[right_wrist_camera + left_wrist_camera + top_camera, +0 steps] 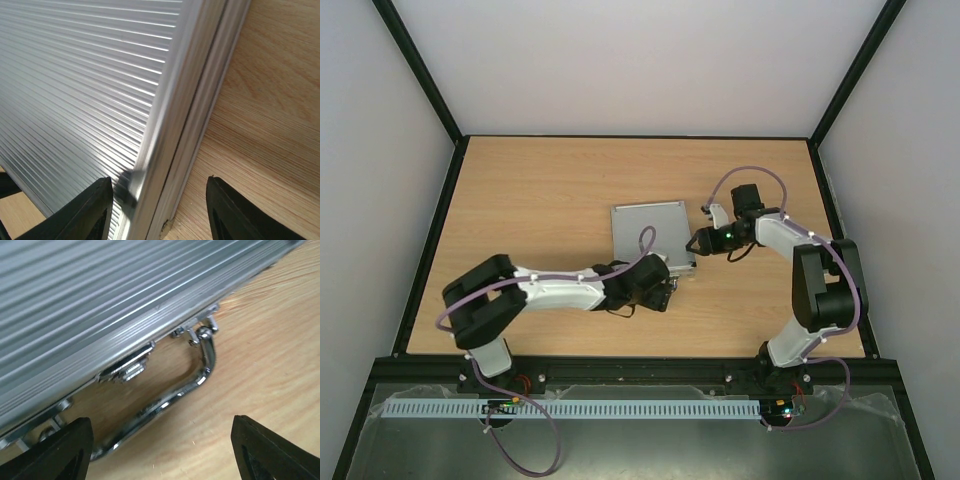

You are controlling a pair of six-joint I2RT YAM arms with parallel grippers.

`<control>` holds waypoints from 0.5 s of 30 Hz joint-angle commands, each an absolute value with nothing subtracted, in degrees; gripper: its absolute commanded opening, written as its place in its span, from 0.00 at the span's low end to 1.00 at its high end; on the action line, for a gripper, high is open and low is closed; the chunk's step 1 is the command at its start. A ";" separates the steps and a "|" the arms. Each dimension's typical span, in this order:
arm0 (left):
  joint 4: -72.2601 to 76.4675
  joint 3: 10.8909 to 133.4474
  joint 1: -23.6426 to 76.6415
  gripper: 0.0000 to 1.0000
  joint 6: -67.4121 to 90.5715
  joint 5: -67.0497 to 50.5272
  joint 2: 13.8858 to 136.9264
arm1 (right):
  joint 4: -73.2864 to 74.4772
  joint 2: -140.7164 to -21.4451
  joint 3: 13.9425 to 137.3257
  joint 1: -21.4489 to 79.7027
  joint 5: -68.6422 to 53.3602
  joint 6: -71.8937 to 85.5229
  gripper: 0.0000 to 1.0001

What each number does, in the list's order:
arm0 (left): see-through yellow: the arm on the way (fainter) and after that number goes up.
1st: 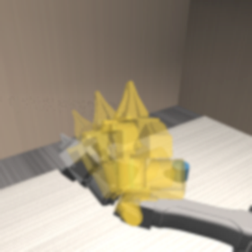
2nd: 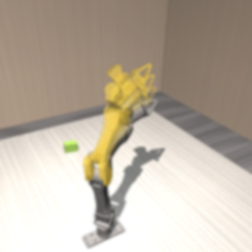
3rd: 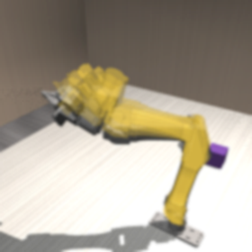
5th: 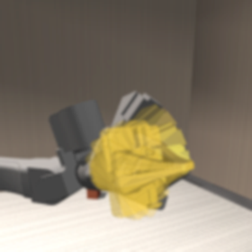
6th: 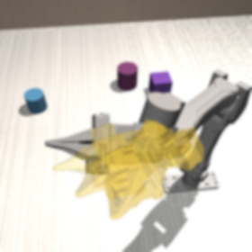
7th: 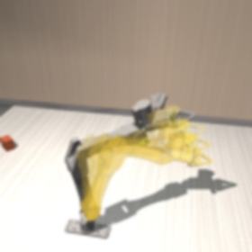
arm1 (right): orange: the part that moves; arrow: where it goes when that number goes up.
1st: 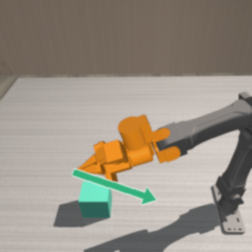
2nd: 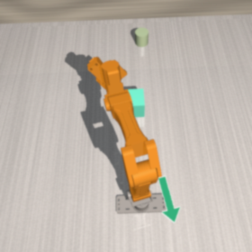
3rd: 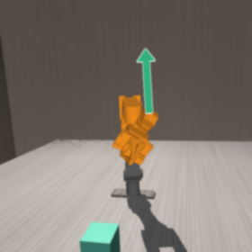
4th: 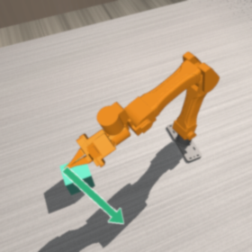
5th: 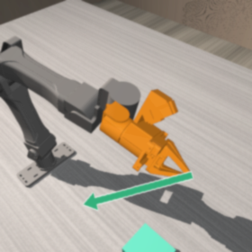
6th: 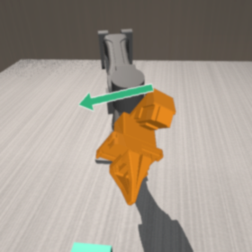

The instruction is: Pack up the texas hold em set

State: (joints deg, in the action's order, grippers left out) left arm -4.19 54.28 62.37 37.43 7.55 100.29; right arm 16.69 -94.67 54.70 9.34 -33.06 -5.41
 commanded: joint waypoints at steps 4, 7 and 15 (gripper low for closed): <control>-16.58 54.05 62.80 0.80 29.18 6.73 87.90 | 21.74 -86.58 55.50 6.12 -31.34 -6.78 0.58; -23.79 56.23 61.98 0.83 26.32 10.30 85.25 | 22.17 -80.85 55.29 5.32 -29.59 -7.39 0.63; -36.24 63.67 52.65 0.99 20.55 18.42 79.20 | 12.63 -62.48 48.11 4.92 -19.86 -0.13 0.72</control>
